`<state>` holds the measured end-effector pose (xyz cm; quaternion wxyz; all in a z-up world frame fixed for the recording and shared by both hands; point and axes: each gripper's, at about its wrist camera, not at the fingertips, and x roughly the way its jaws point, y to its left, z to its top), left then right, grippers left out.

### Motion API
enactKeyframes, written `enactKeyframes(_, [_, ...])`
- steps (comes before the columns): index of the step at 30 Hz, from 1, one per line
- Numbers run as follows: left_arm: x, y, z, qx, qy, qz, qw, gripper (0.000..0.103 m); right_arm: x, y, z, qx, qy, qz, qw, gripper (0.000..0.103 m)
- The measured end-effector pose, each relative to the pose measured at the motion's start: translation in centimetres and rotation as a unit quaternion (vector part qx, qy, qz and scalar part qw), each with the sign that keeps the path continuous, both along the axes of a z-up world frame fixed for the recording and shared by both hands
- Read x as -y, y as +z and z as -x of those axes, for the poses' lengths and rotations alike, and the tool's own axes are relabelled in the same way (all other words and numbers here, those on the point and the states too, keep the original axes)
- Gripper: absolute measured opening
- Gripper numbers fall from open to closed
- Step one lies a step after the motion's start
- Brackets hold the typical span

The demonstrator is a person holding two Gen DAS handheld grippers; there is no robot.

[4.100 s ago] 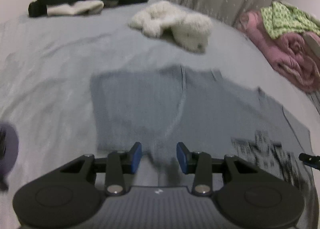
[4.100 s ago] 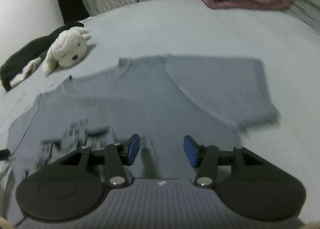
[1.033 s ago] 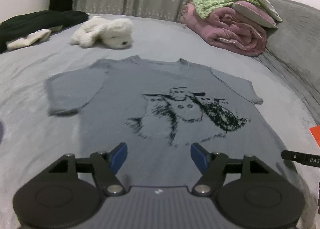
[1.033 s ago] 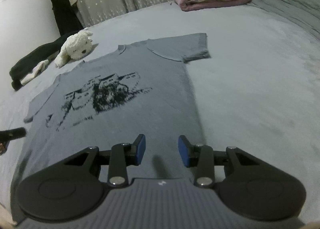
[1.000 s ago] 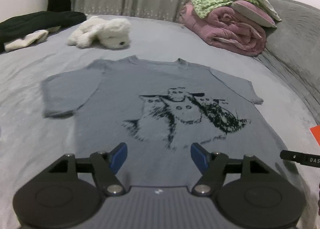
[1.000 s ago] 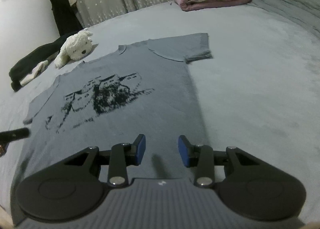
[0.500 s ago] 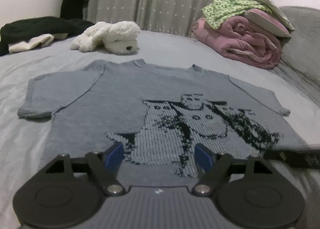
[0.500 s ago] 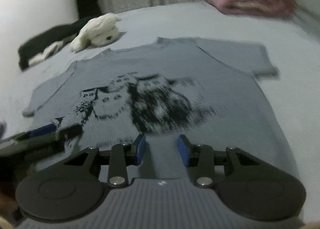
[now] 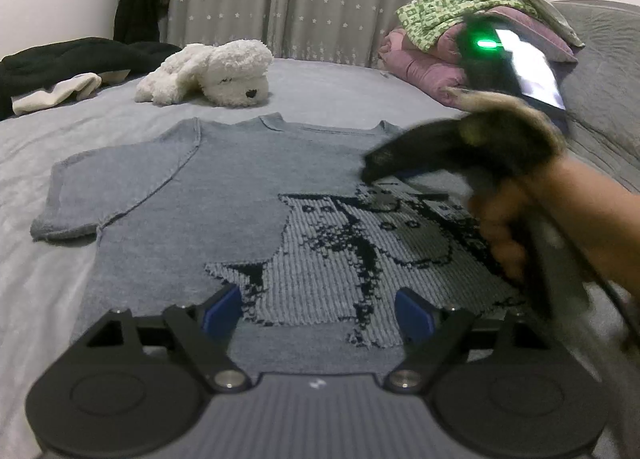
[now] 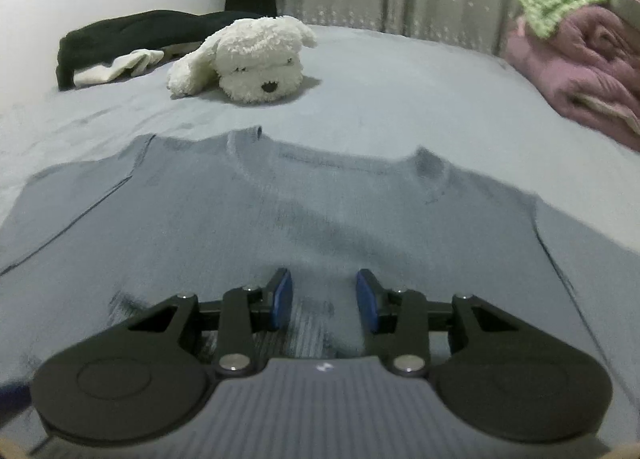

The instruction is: Fold clothes

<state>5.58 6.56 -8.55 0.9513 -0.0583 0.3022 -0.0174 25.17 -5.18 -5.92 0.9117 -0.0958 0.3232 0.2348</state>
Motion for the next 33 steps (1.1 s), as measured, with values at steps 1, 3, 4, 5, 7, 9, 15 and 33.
enactKeyframes(1, [0.0, 0.0, 0.0, 0.0, -0.001, 0.0, 1.0, 0.086, -0.4, 0.0, -0.9, 0.001, 0.001, 0.0, 1.0, 0.041])
enactKeyframes(3, [0.1, 0.0, 0.0, -0.001, -0.001, 0.0, 1.0, 0.087, -1.3, -0.1, -2.8, 0.001, 0.003, 0.001, 1.0, 0.041])
enactKeyframes(4, [0.2, 0.0, 0.0, -0.002, -0.002, -0.001, 1.0, 0.088, -1.6, -0.1, -3.6, -0.001, 0.001, -0.003, 1.0, 0.041])
enactKeyframes(5, [0.3, -0.1, 0.0, -0.002, -0.002, -0.003, 1.0, 0.088, -2.0, -0.2, -4.4, -0.002, -0.001, -0.006, 1.0, 0.042])
enactKeyframes(7, [0.4, -0.1, -0.1, -0.003, -0.002, -0.006, 1.0, 0.088, -2.8, -0.2, -6.1, -0.002, -0.011, -0.012, 1.0, 0.042])
enactKeyframes(9, [0.5, -0.1, -0.2, -0.005, -0.002, -0.008, 1.0, 0.089, -3.6, -0.2, -7.4, 0.003, -0.019, -0.015, 1.0, 0.043])
enactKeyframes(15, [0.3, 0.0, -0.3, -0.007, -0.003, -0.003, 1.0, 0.09, -3.0, 1.6, -7.9, 0.004, -0.02, -0.026, 0.999, 0.041])
enactKeyframes(33, [0.4, 0.0, -0.3, -0.01, -0.004, -0.012, 0.9999, 0.091, 3.5, -0.4, -8.7, 0.02, -0.086, 0.006, 0.996, 0.033])
